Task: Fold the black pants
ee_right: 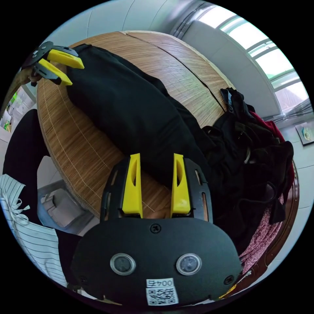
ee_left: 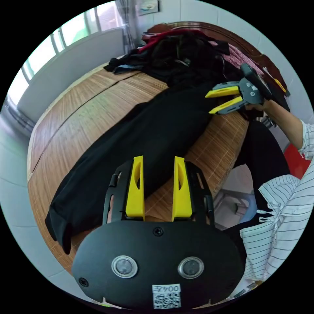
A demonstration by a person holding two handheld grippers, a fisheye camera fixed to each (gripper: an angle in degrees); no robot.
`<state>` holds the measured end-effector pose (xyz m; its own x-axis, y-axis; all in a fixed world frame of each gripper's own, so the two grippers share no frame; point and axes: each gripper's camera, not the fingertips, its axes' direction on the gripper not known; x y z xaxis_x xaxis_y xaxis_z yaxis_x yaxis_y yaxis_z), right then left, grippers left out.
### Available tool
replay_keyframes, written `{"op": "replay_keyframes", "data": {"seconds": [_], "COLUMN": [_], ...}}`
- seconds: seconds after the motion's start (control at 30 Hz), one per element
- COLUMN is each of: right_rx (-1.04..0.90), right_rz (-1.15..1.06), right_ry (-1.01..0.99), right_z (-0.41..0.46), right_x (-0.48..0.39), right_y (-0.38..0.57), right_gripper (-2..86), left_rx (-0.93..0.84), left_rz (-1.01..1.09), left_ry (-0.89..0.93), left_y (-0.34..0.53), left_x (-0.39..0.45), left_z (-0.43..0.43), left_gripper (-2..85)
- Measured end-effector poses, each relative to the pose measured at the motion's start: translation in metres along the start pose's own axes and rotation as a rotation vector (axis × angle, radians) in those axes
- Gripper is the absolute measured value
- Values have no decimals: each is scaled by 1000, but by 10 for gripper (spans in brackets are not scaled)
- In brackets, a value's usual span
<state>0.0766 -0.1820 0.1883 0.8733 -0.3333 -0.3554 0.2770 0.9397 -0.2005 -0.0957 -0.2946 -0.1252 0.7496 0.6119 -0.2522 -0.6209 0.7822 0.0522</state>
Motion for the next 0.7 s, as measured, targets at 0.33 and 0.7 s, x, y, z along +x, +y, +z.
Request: {"op": "replay_keyframes", "data": {"seconds": [0.33,0.7], "right_rx": [19,53], "right_rz": [10,209], "right_ry": [-59,-36], "right_z": [6,29], "right_x": [-10,-12], "right_y": [-6,3], "right_gripper": [186,90], "left_rx": [-146,-144], "left_rz": [-6,-170], "left_ry": [-43,-130], "left_y": [1,10], "left_x": [-14,-28], "left_z": [92,159], "left_gripper": [140,112]}}
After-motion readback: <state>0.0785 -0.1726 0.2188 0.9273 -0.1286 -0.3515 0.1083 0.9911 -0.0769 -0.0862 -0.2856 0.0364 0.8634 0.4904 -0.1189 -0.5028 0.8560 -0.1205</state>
